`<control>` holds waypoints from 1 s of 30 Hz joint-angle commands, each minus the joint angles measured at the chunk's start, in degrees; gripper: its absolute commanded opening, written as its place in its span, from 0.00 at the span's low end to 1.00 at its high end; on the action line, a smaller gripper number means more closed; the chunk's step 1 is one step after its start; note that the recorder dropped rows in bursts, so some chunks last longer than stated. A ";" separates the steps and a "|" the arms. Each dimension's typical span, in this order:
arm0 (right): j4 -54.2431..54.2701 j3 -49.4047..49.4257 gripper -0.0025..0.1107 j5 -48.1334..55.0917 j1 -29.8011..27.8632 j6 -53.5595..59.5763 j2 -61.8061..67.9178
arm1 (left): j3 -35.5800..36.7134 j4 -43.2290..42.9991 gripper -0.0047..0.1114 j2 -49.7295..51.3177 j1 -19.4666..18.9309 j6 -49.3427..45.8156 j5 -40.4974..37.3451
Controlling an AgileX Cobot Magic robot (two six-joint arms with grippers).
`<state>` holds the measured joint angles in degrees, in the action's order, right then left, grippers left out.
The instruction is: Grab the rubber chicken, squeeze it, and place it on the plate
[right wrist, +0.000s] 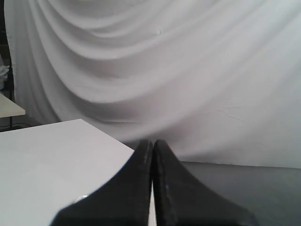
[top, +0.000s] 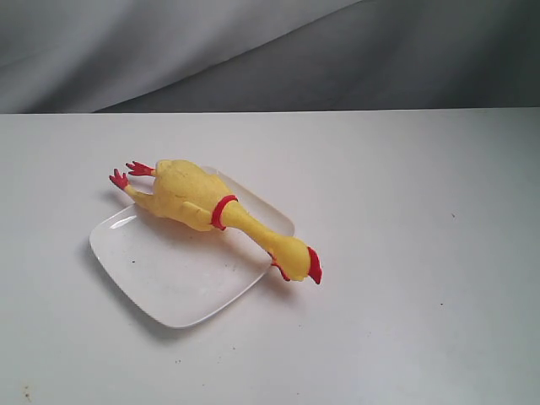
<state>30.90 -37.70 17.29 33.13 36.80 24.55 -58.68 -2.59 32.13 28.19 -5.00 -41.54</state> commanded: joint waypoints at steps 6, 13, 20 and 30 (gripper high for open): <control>0.12 0.26 0.02 -0.14 0.09 -0.10 -0.27 | 2.34 4.15 0.04 -16.79 -36.20 0.01 7.58; 0.12 0.26 0.02 -0.14 0.09 -0.10 -0.27 | 18.09 7.15 0.04 -27.90 -40.28 0.04 16.72; 0.12 0.26 0.02 -0.14 0.09 0.01 -0.27 | 30.33 10.92 0.04 -32.13 -40.28 0.04 18.83; 0.12 0.26 0.02 -0.28 0.09 0.01 -0.27 | 44.46 11.21 0.04 -32.13 -40.28 0.04 24.39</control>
<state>30.90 -37.70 17.29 33.13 36.80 24.55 -17.00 8.06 0.18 -11.99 -5.09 -19.48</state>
